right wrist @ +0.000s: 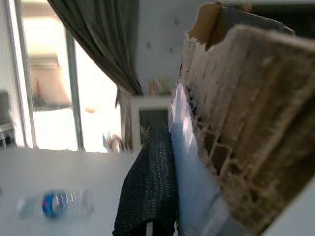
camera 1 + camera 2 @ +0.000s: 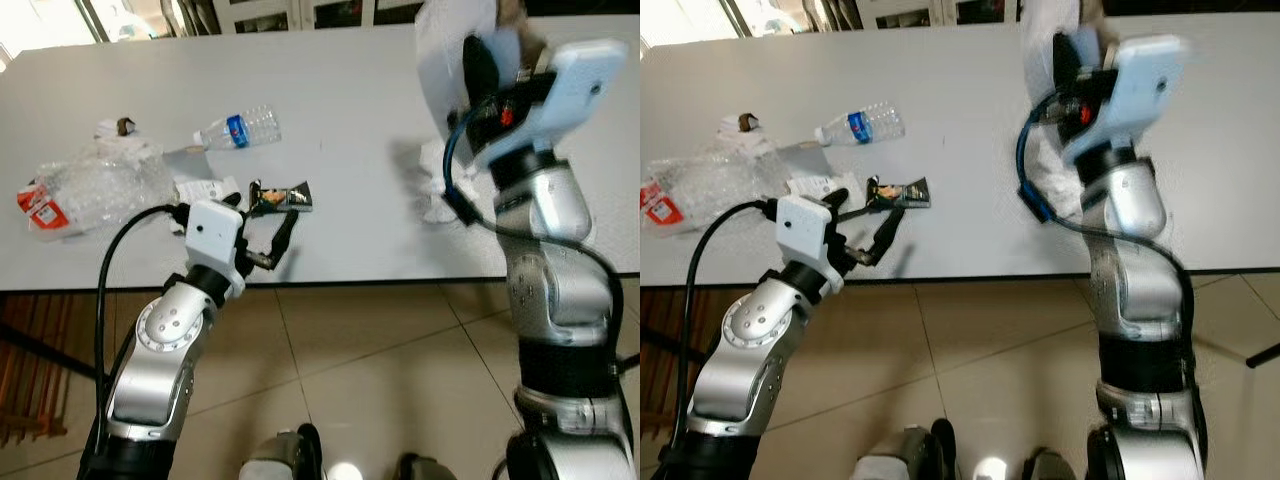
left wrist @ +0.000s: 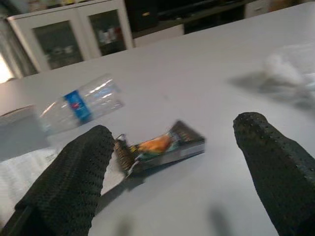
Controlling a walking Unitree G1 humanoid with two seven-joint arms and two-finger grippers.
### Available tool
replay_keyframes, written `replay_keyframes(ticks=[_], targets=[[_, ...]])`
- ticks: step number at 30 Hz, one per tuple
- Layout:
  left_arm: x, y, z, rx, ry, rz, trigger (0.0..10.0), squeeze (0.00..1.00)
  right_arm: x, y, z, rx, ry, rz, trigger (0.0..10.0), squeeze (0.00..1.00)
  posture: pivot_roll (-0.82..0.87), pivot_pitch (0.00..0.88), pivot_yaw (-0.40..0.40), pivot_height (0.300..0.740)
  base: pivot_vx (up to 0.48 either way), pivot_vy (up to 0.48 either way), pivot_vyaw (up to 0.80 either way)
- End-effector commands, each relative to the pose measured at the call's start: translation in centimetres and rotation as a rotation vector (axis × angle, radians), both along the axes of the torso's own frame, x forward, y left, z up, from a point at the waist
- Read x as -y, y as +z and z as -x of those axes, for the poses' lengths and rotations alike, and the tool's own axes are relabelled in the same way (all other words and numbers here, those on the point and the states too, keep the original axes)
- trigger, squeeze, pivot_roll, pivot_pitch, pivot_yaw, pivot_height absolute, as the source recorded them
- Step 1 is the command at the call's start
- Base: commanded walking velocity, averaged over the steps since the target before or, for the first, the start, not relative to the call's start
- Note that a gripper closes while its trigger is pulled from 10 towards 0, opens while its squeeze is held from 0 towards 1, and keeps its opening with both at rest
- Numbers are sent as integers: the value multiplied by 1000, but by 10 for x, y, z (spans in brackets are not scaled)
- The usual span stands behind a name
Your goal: Picking trash to rubbish bin
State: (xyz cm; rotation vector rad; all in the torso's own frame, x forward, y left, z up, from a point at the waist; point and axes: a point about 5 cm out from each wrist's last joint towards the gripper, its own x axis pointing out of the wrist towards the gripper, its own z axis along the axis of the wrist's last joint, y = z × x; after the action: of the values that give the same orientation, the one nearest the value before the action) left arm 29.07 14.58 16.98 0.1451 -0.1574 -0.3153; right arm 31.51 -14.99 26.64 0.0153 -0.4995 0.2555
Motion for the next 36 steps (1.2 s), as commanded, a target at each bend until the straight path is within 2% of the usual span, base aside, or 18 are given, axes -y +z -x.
replay_keyframes(ticks=[1, 4, 13, 19, 23, 28, 36], targets=[[-5, -3, 1, 8, 53, -3, 10000, 0, 0, -3, 9, -6, -18, 27, 10000, 0, 16, 141, 96, 740, 0, 0, 0], [-4, -2, -6, 16, 81, 32, 10000, 0, 5, -17, 23, -43, -96, 79, 10000, 0, -5, 136, 96, 740, 0, 0, 0], [4, -1, -9, 15, 129, 29, 10000, 0, 15, -19, 40, -60, -240, 104, 10000, 0, -48, 123, 87, 740, 0, 0, 0], [3, -1, -11, 16, 166, 32, 10000, 0, 22, -22, 54, -81, -322, 129, 10000, 0, -70, 120, 82, 740, 0, 0, 0], [-3, -13, -10, -18, 197, 29, 10000, 0, 30, -40, 65, -153, -388, 137, 10000, 0, -91, 116, 84, 740, 0, 0, 0], [4, -22, -12, -38, 190, 33, 10000, 0, 26, -56, 66, -209, -396, 140, 10000, 0, -106, 106, 83, 740, 0, 0, 0], [12, -19, -17, -34, 176, 73, 10000, 0, 22, -63, 61, -248, -391, 136, 10000, 0, -115, 94, 76, 740, 0, 0, 0]])
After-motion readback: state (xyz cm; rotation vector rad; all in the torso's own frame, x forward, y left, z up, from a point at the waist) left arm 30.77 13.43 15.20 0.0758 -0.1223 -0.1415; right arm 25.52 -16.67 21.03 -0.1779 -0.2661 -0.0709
